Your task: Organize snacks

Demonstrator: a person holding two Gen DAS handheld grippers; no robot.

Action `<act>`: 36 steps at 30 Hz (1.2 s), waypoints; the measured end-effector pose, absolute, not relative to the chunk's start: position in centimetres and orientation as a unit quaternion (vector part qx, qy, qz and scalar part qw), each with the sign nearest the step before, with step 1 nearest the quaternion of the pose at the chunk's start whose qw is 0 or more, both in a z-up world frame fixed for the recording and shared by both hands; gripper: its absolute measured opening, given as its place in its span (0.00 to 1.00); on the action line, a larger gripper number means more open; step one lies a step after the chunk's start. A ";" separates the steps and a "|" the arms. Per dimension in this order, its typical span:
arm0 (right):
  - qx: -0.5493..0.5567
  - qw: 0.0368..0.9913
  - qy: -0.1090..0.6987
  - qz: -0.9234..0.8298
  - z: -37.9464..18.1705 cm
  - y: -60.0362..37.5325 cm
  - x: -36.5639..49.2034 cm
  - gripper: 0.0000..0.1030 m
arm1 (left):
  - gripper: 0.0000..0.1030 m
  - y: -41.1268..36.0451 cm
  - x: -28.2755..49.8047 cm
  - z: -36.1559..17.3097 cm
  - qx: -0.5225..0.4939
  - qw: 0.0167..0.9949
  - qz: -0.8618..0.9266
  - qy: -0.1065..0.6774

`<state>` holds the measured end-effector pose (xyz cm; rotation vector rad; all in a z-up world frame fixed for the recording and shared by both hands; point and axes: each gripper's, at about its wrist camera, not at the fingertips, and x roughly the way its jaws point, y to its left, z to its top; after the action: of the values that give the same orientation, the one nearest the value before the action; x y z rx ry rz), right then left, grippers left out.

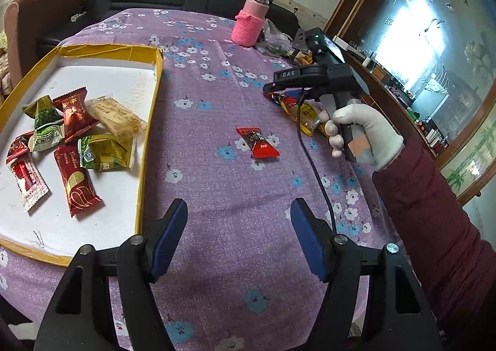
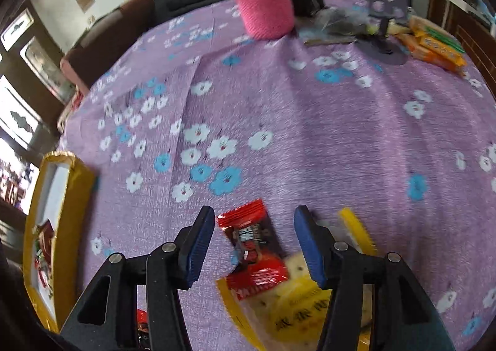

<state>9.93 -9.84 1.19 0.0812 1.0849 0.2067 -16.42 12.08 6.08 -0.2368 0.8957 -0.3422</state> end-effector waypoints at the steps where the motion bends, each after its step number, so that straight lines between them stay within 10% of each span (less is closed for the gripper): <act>1: 0.025 0.848 0.520 0.097 1.0 -9.2 9.7 0.51 | 0.67 12.1 -16.3 6.0 -0.115 0.880 -0.164 0.430; 4: -0.022 0.851 0.517 0.090 0.9 -7.4 8.0 0.26 | 0.67 12.2 -16.0 5.7 -0.119 0.878 -0.162 0.434; 10: -0.010 0.839 0.523 0.149 1.2 -5.9 3.0 0.23 | 0.66 11.7 -15.9 5.6 -0.114 0.877 -0.162 0.438; 21: 0.031 0.862 0.470 0.187 0.7 -9.3 -3.5 0.47 | 0.66 8.1 -13.5 5.3 -0.082 0.876 -0.162 0.447; 36: 0.046 0.883 0.433 0.173 1.2 -10.9 -4.0 0.37 | 0.60 3.1 -6.3 3.0 -0.038 0.871 -0.166 0.460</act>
<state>-3.97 -10.92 1.18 0.0956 0.9017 0.3600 -6.26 3.07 3.04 -0.0794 0.9626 -0.3475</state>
